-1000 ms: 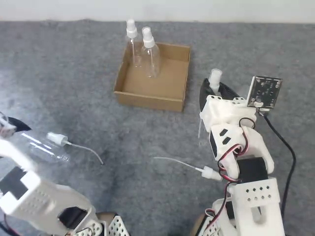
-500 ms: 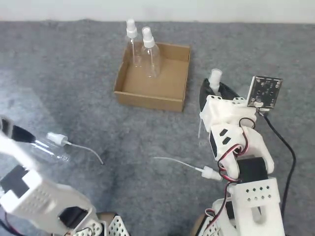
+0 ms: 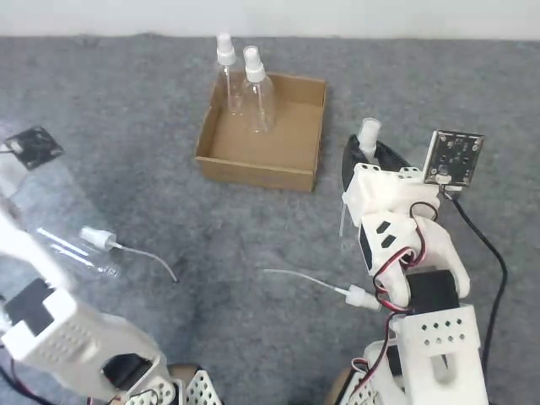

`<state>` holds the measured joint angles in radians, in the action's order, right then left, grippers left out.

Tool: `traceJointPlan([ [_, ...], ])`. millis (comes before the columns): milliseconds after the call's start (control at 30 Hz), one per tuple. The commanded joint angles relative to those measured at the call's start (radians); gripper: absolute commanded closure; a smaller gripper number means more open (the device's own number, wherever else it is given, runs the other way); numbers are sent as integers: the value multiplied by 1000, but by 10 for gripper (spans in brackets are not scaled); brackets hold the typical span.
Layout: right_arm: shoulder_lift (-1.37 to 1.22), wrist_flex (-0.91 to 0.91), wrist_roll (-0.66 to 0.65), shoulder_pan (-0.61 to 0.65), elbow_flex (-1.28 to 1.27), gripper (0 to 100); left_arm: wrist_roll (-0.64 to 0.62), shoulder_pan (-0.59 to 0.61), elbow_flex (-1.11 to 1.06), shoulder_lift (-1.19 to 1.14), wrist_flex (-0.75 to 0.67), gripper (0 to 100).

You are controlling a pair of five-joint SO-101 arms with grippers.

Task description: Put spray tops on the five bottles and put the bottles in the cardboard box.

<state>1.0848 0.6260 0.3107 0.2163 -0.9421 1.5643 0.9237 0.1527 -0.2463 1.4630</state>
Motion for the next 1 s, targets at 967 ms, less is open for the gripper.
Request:
traceJointPlan([
  [967, 27, -223, -69, -4, -104, 991, 252, -169, -430, 17, -276, 685],
])
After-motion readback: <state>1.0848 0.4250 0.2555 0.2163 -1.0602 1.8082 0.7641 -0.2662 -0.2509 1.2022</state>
